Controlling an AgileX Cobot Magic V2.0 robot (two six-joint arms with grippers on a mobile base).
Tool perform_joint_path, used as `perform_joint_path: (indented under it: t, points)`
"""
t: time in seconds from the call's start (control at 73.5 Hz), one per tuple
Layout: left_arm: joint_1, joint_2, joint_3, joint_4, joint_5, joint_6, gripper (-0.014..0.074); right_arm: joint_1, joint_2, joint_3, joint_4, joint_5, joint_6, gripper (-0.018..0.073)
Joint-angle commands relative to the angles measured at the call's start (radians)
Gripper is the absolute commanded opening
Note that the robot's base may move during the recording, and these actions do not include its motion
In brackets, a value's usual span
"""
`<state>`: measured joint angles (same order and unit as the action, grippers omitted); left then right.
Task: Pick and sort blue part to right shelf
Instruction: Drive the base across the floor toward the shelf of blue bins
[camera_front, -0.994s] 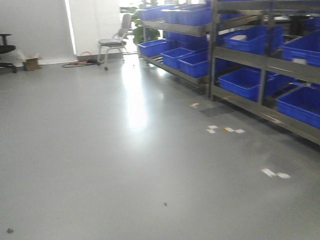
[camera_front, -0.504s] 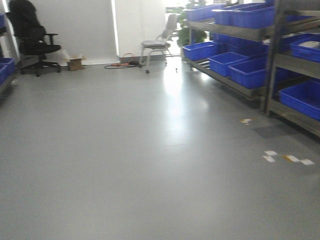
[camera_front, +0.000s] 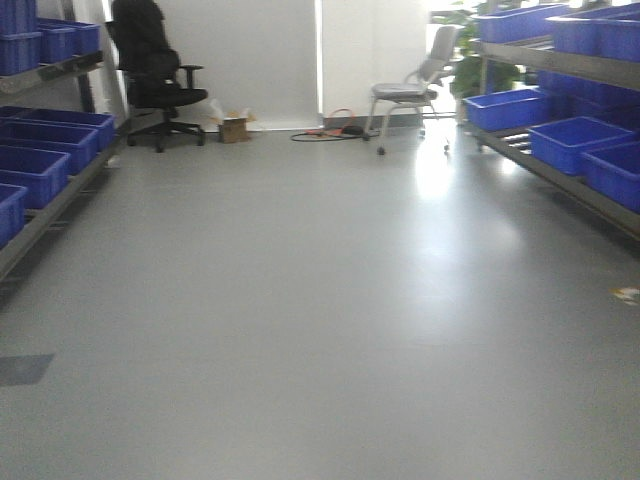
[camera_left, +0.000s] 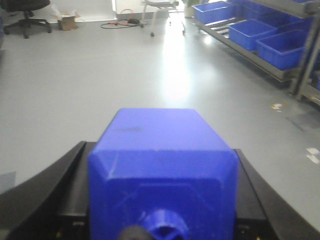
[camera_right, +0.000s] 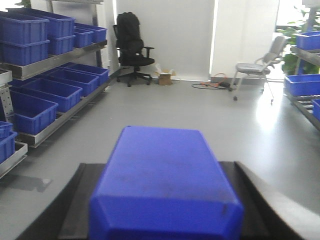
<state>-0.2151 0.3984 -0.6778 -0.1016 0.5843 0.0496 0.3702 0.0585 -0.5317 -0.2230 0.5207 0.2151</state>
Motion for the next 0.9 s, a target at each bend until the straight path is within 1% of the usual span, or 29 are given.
perform_joint_path:
  t: [0.0,0.885]
  points:
    - [-0.008,0.014,-0.029,-0.007,-0.093,0.000,0.0333,-0.003,0.017,-0.026,-0.016,-0.093,-0.002,0.0288]
    - [-0.008,0.014,-0.029,-0.007,-0.093,0.000,0.0333,-0.003,0.017,-0.026,-0.016,-0.093,-0.002,0.0288]
